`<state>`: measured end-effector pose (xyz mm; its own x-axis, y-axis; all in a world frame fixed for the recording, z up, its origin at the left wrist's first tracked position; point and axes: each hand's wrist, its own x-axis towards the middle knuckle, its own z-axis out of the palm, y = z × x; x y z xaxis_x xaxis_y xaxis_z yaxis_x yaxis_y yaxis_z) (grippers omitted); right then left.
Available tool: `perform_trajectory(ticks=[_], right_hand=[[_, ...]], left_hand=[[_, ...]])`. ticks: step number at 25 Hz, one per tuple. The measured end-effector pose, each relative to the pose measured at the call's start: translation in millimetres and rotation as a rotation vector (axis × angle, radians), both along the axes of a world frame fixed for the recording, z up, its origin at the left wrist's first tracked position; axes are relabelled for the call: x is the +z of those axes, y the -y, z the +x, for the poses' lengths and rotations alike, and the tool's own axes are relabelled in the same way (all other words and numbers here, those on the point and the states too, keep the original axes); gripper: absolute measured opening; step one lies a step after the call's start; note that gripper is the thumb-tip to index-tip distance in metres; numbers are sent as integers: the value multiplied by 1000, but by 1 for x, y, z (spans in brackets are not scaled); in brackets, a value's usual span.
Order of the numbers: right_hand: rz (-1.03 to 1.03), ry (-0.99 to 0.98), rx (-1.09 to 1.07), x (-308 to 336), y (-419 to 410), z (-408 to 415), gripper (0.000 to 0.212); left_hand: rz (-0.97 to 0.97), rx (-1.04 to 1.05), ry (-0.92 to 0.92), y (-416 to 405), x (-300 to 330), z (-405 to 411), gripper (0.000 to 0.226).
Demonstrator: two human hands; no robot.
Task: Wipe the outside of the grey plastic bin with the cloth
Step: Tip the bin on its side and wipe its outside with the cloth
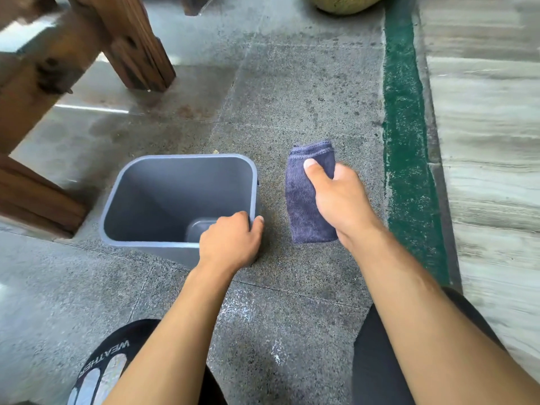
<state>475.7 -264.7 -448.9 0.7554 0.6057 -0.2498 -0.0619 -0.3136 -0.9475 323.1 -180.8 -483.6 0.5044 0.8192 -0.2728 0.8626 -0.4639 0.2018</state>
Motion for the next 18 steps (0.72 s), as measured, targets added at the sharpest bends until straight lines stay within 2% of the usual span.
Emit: perform_trajectory(ticks=[6, 12, 15, 18], right_hand=[[-15, 10, -2, -2, 7, 10, 46], [3, 13, 9, -7, 4, 18, 44], [-10, 28, 29, -9, 2, 18, 46], [-11, 20, 28, -14, 0, 22, 47]], left_hand=[[93, -1, 95, -5, 3, 4, 49], [129, 176, 513, -28, 26, -28, 52], [72, 209, 657, -33, 34, -47, 51], [-19, 332, 814, -35, 37, -57, 48]])
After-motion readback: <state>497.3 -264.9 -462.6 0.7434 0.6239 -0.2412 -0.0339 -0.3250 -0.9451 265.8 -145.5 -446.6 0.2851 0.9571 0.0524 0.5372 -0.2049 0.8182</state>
